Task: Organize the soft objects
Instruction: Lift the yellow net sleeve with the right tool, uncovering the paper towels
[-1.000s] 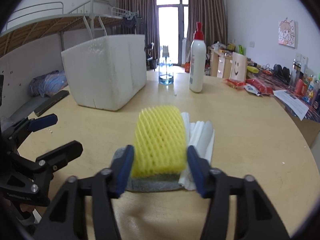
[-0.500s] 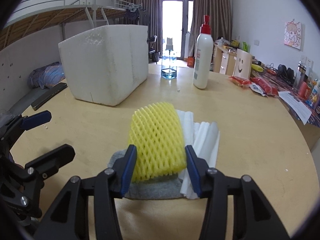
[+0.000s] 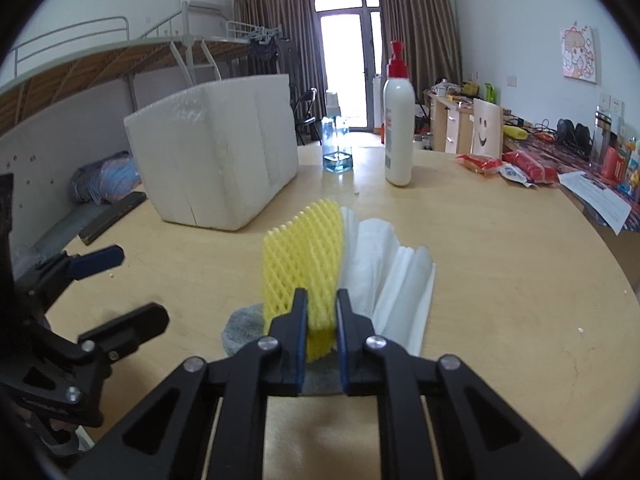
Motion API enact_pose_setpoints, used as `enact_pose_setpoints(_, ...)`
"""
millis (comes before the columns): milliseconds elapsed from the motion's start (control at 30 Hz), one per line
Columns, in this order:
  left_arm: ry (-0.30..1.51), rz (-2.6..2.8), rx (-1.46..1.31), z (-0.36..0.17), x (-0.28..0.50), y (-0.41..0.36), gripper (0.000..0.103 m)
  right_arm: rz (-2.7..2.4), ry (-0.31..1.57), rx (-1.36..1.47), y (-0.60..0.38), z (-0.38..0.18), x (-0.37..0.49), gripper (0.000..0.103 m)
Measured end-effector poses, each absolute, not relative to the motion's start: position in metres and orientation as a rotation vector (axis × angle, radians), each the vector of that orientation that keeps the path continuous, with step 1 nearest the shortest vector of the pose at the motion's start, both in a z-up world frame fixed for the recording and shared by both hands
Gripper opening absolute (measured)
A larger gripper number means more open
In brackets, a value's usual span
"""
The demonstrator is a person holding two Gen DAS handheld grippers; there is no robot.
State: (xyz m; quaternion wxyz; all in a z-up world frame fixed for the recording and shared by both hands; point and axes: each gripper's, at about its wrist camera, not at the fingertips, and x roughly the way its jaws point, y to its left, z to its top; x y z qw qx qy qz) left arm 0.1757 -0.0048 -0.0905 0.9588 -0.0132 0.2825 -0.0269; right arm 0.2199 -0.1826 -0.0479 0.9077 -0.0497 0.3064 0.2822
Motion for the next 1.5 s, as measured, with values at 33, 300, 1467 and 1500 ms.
enact_pose_setpoints(33, 0.577, -0.060, -0.026, -0.091, 0.177, -0.006, 0.102, 0.582, 0.629, -0.097, -0.185, -0.046, 0.220, 0.015)
enact_pose_setpoints(300, 0.592, -0.135, -0.016, -0.089, 0.182, -0.024, 0.102, 0.563, 0.591, -0.007, -0.215, -0.034, 0.212, 0.015)
enact_pose_setpoints(1467, 0.578, -0.287, 0.029, -0.085, 0.193, -0.099, 0.102, 0.285, 0.590, 0.030, -0.312, -0.050, 0.190, 0.059)
enact_pose_setpoints(1500, 0.573, -0.292, 0.031, -0.084, 0.193, -0.101, 0.102, 0.290, 0.595, 0.026, -0.311, -0.051, 0.192, 0.059)
